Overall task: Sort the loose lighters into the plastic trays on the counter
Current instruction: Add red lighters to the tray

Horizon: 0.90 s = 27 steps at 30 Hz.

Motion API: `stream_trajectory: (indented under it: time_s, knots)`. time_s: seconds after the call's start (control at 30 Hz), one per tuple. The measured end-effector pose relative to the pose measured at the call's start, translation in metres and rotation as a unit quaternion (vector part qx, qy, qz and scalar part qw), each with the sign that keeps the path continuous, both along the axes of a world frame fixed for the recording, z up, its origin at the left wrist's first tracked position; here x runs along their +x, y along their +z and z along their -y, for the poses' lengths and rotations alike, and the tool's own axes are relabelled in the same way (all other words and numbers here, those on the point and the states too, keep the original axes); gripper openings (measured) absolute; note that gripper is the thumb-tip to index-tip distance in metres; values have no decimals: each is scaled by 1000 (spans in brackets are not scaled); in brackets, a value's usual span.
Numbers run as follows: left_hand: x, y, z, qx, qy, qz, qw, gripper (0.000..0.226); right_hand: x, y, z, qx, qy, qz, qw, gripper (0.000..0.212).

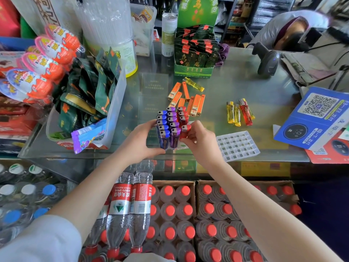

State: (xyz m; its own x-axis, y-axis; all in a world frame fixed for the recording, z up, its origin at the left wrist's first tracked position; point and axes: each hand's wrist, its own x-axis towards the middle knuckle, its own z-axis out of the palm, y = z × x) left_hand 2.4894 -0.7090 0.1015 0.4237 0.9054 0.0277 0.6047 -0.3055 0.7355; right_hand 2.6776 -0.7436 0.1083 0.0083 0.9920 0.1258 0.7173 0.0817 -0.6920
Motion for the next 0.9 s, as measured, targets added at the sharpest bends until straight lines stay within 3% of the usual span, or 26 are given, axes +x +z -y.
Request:
stream_trajectory:
  time_s: [0.37, 0.5, 0.67, 0.8, 0.9]
  knots:
    - [-1, -4, -9, -21, 6, -18, 1000, 76, 11, 1, -16, -1, 32, 166, 986, 28]
    - [4, 1, -9, -24, -6, -8, 1000, 69, 37, 11, -20, -13, 64, 108, 992, 19]
    - [12, 6, -12, -23, -14, -11, 1000, 67, 87, 7, -31, 60, -150, 48, 986, 20]
    - [21, 11, -12, -26, -16, -14, 999, 67, 122, -1, -45, -5, -264, 59, 963, 28]
    - [25, 13, -12, -36, -9, -24, 999, 71, 133, -3, -51, -47, -292, 57, 953, 27]
